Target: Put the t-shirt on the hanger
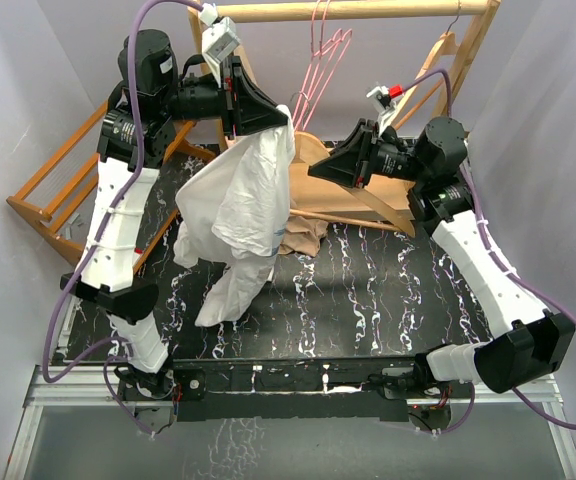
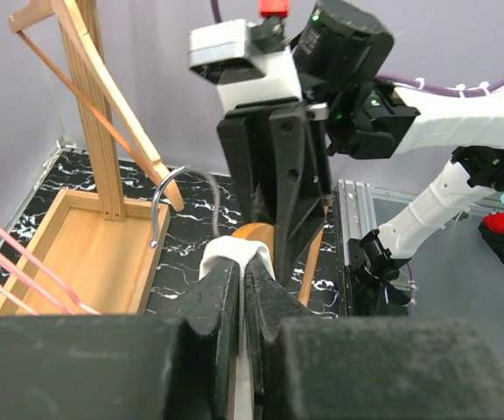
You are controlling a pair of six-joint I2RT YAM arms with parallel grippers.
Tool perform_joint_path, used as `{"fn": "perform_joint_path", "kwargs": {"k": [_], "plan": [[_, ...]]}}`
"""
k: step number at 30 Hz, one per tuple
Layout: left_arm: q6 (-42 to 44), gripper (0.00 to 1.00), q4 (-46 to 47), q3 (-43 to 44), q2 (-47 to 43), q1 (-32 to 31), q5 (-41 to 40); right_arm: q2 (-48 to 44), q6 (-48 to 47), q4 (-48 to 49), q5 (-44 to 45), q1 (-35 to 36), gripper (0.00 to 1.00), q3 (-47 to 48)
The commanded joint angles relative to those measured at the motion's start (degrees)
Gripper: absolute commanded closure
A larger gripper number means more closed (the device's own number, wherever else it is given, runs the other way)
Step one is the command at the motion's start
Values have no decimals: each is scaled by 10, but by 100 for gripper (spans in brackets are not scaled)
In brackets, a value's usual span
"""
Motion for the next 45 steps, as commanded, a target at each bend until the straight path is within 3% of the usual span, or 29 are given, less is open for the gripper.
{"fn": "perform_joint_path", "kwargs": {"k": [1,5,10,15,16,19,21,33,40,45], "plan": [[-10,100,37,-12,-33,-5,13,-20,-1,37,9,7,92,-8],[12,100,35,-56,-49,-5,-4,-13,-1,38,-2,9,92,-4],[55,100,94,-198,-93,-5,-61,-15,10,50,-20,8,92,0],[71,98,92,-184,-66,1,-117,-23,34,80,-29,9,92,-13],[71,87,88,-183,-62,2,-113,-25,36,83,-28,8,92,-16],[59,36,99,-206,-71,2,-92,-29,40,87,-25,9,92,-23],[58,24,94,-211,-79,2,-89,-30,42,90,-21,9,92,-28],[95,14,16,-142,-105,30,-129,-34,53,103,-11,9,92,-61],[61,15,9,-128,-130,78,-135,-30,55,104,-7,9,92,-71],[71,20,-27,-168,-164,82,-131,-23,59,106,-18,8,92,-70]]}}
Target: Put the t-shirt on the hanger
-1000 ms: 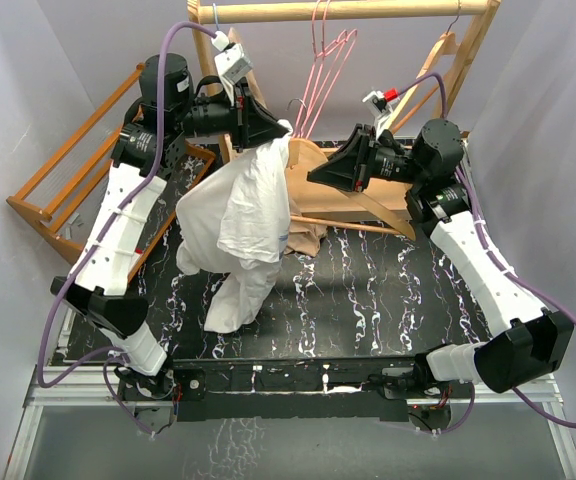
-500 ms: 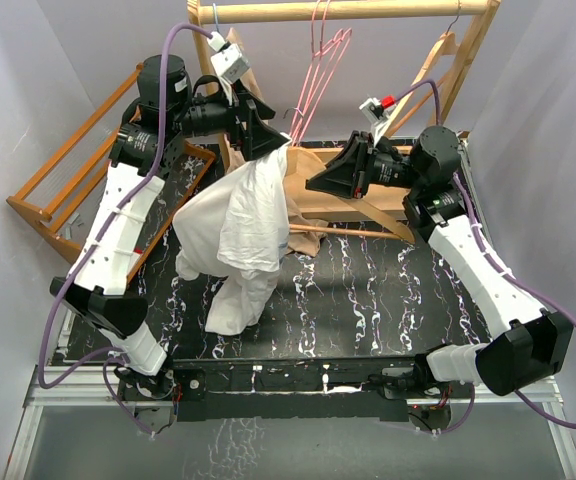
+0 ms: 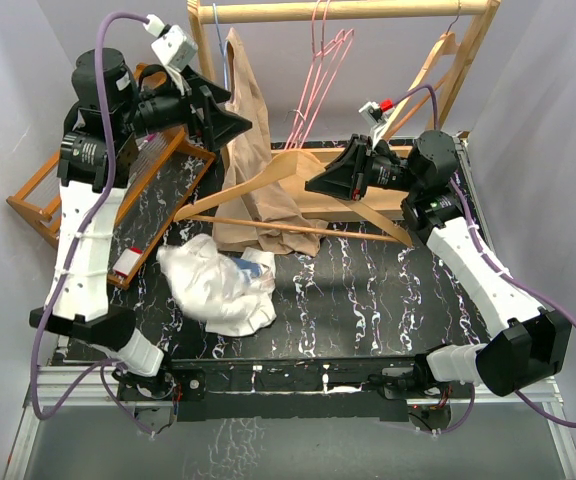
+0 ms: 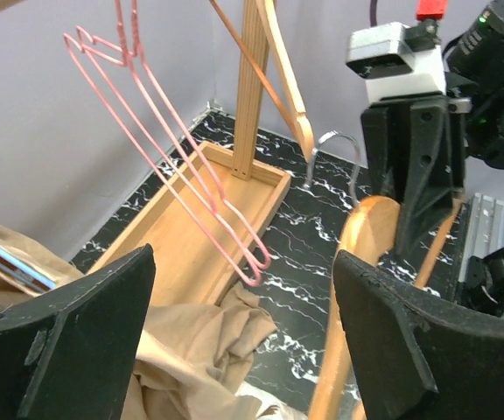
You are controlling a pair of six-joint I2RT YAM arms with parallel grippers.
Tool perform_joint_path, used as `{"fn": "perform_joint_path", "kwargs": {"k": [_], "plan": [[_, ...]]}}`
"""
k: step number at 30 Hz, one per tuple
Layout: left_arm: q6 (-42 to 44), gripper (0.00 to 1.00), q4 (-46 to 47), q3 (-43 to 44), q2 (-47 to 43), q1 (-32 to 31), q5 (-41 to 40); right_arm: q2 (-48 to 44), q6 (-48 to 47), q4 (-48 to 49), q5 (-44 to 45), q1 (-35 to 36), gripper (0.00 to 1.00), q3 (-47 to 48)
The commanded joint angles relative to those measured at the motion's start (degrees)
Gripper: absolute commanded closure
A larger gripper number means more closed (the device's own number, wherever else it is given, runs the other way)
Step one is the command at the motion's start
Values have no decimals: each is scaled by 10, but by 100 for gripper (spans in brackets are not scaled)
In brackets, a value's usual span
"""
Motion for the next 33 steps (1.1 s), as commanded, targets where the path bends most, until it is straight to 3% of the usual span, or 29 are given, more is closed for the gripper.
{"fn": "perform_joint_path", "kwargs": {"k": [1,9,13,18,23,33], "plan": [[7,21,-41,-31,-57,0,-2,-14,5,39,0,2,92,5],[83,24,-200,-106,-112,1,-97,-19,-234,-307,78,2,92,37],[95,25,-234,-116,-120,1,-138,-22,-297,-415,143,1,92,30],[94,25,-224,-106,-109,1,-147,-36,-294,-436,166,2,92,28],[81,25,-212,-54,-75,1,-169,-3,-364,-629,264,2,92,112],[27,23,-182,30,-13,2,-213,-26,-351,-743,416,2,92,223]]}}
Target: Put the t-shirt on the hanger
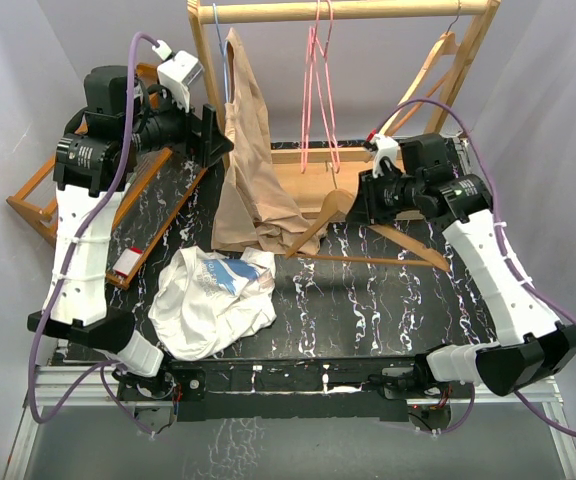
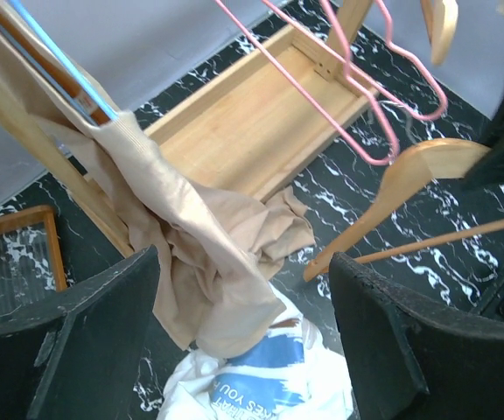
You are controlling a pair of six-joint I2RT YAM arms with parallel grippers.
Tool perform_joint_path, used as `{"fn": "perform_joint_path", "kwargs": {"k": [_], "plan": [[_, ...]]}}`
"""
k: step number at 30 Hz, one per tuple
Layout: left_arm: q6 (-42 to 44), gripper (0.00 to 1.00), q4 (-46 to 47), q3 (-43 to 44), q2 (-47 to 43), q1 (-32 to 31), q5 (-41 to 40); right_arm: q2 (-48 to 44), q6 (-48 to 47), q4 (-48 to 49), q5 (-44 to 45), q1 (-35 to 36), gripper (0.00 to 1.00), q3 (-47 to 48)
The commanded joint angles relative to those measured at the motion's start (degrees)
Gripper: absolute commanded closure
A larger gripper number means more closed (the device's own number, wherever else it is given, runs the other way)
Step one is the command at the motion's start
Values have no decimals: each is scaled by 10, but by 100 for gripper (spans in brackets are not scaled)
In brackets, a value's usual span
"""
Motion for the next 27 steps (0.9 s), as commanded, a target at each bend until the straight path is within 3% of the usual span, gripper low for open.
{"fn": "perform_joint_path", "kwargs": {"k": [1,11,15,22,27], "plan": [[-45,23,21,45,18,3,-38,-26,7,-49,95,1,92,91],[-53,23,53,21,30,3,-24,-3,37,-81,195,1,92,186],[-52,23,62,17,29,3,-14,2,48,-54,169,1,92,199],[-57,23,92,-22,13,4,-15,14,45,-121,150,1,92,273],[-55,23,99,-29,16,4,-3,-29,67,-143,158,1,92,253]]}}
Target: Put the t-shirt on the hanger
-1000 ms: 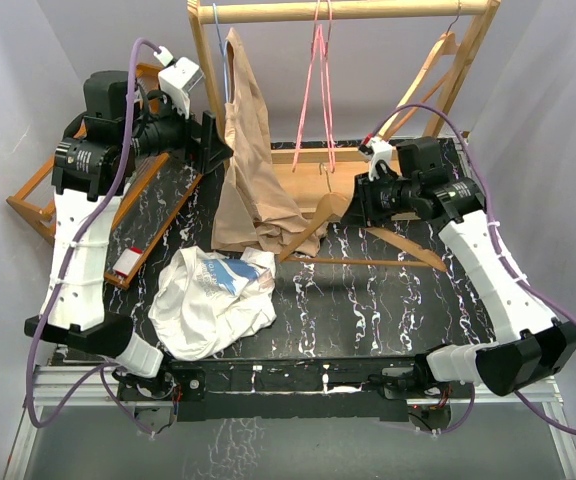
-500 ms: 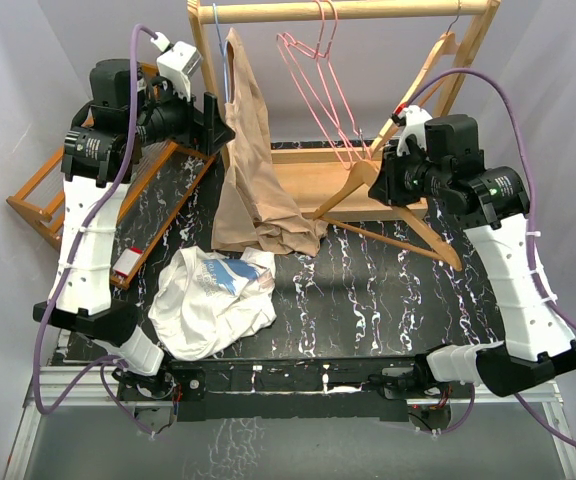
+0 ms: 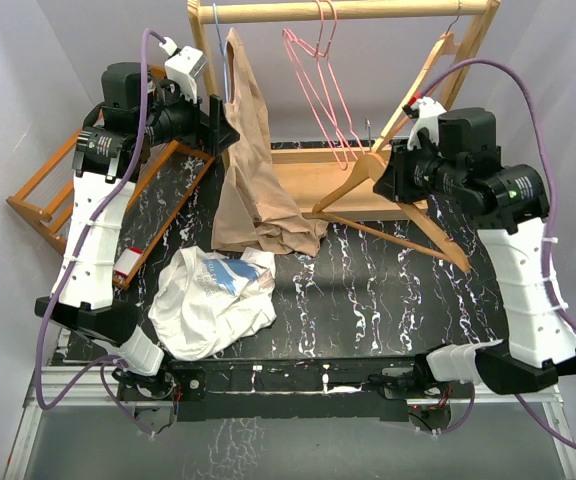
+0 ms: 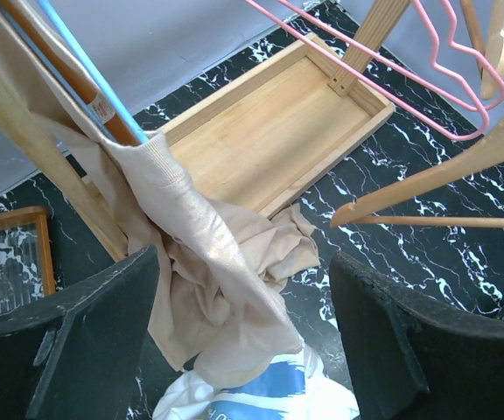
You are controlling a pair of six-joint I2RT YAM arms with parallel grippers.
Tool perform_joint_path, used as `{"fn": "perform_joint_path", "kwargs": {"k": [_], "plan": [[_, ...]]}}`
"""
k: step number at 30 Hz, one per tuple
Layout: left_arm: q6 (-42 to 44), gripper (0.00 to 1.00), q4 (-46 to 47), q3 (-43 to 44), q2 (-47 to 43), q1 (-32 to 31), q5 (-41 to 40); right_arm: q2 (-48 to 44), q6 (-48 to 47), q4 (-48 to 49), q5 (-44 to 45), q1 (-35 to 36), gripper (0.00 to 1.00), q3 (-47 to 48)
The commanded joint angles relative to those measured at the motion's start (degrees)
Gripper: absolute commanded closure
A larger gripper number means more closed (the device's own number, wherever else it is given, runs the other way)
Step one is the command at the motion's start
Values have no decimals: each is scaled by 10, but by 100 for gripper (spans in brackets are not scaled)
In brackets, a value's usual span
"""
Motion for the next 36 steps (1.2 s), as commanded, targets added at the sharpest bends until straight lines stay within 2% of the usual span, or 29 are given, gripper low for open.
{"fn": "perform_joint_path", "kwargs": {"k": [1,5,10,21,36], "plan": [[-6,23,24,-2,-16,1,24,-53,32,-12,7,1,92,-1],[-10,24,31,-5,-14,1,34,-85,52,-17,55,1,92,-43],[-18,24,40,-9,-12,1,49,-87,60,-13,122,1,92,-43],[-28,25,65,-35,-23,1,64,-35,64,24,89,1,92,20],[-30,25,82,-55,-28,2,71,18,75,74,85,3,92,55]]}}
